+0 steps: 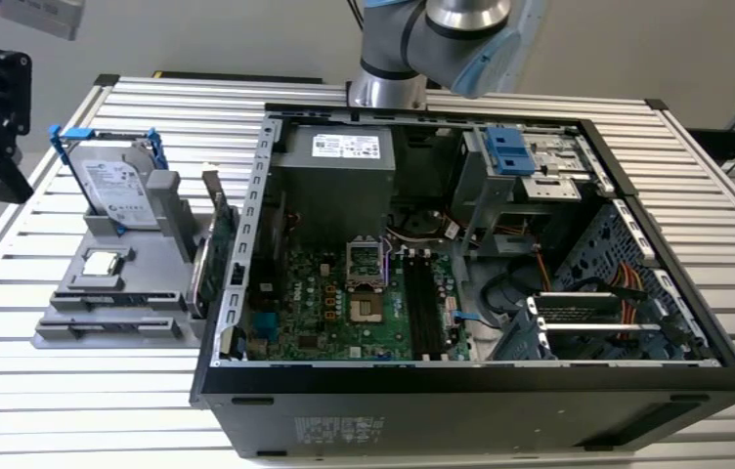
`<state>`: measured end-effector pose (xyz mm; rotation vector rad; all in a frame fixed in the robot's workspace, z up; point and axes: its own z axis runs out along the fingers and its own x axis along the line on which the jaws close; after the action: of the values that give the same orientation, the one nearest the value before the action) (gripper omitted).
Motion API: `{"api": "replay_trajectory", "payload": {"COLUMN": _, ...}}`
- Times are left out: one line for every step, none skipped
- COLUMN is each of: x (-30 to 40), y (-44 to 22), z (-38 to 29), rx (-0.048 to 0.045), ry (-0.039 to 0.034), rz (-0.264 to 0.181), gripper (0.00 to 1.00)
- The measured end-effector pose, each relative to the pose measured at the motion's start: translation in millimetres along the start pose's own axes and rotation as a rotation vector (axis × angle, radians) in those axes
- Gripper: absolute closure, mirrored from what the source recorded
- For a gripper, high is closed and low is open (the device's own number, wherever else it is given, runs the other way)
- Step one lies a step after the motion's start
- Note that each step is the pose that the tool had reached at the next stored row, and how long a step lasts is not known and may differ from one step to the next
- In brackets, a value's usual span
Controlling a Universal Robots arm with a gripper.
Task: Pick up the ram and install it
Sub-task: 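Pick up the ram and move it above insertion slot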
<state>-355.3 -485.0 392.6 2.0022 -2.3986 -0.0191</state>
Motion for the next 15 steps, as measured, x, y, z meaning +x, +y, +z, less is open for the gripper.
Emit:
{"api": "replay_trajectory", "payload": {"x": 0.0, "y": 0.0, "z": 0.0, "rx": 0.0023, "ry": 0.0004, "rz": -0.012, "gripper": 1.0}}
{"api": "replay_trajectory", "payload": {"x": 0.0, "y": 0.0, "z": -0.1, "rx": 0.0044, "ry": 0.0006, "rz": -0.024, "gripper": 1.0}}
{"api": "replay_trajectory", "payload": {"x": 0.0, "y": 0.0, "z": -0.1, "rx": 0.0069, "ry": 0.0007, "rz": -0.036, "gripper": 1.0}}
{"api": "replay_trajectory", "payload": {"x": 0.0, "y": 0.0, "z": -0.1, "rx": 0.0095, "ry": 0.0006, "rz": -0.049, "gripper": 1.0}}
{"api": "replay_trajectory", "payload": {"x": 0.0, "y": 0.0, "z": 0.0, "rx": 0.0114, "ry": 0.0006, "rz": -0.059, "gripper": 1.0}}
{"api": "replay_trajectory", "payload": {"x": 0.0, "y": 0.0, "z": 0.0, "rx": 0.0138, "ry": 0.0005, "rz": -0.073, "gripper": 1.0}}
{"api": "replay_trajectory", "payload": {"x": 0.0, "y": 0.0, "z": 0.0, "rx": 0.0163, "ry": 0.0003, "rz": -0.087, "gripper": 1.0}}
{"api": "replay_trajectory", "payload": {"x": 0.0, "y": 0.0, "z": 0.0, "rx": 0.0187, "ry": 0.0002, "rz": -0.102, "gripper": 1.0}}
{"api": "replay_trajectory", "payload": {"x": 0.0, "y": 0.0, "z": -0.1, "rx": 0.0208, "ry": 0.0001, "rz": -0.118, "gripper": 1.0}}
{"api": "replay_trajectory", "payload": {"x": 0.0, "y": 0.0, "z": 0.0, "rx": 0.0228, "ry": 0.0001, "rz": -0.134, "gripper": 1.0}}
{"api": "replay_trajectory", "payload": {"x": 0.0, "y": 0.0, "z": 0.0, "rx": 0.0245, "ry": 0.0, "rz": -0.148, "gripper": 1.0}}
{"api": "replay_trajectory", "payload": {"x": 0.0, "y": 0.0, "z": 0.1, "rx": 0.0255, "ry": -0.0001, "rz": -0.162, "gripper": 1.0}}
{"api": "replay_trajectory", "payload": {"x": 0.0, "y": 0.0, "z": 0.1, "rx": 0.0261, "ry": -0.0001, "rz": -0.175, "gripper": 1.0}}
{"api": "replay_trajectory", "payload": {"x": 0.0, "y": 0.0, "z": 0.0, "rx": 0.0264, "ry": 0.0, "rz": -0.187, "gripper": 1.0}}
{"api": "replay_trajectory", "payload": {"x": 0.0, "y": 0.0, "z": 0.0, "rx": 0.0268, "ry": -0.0001, "rz": -0.199, "gripper": 1.0}}
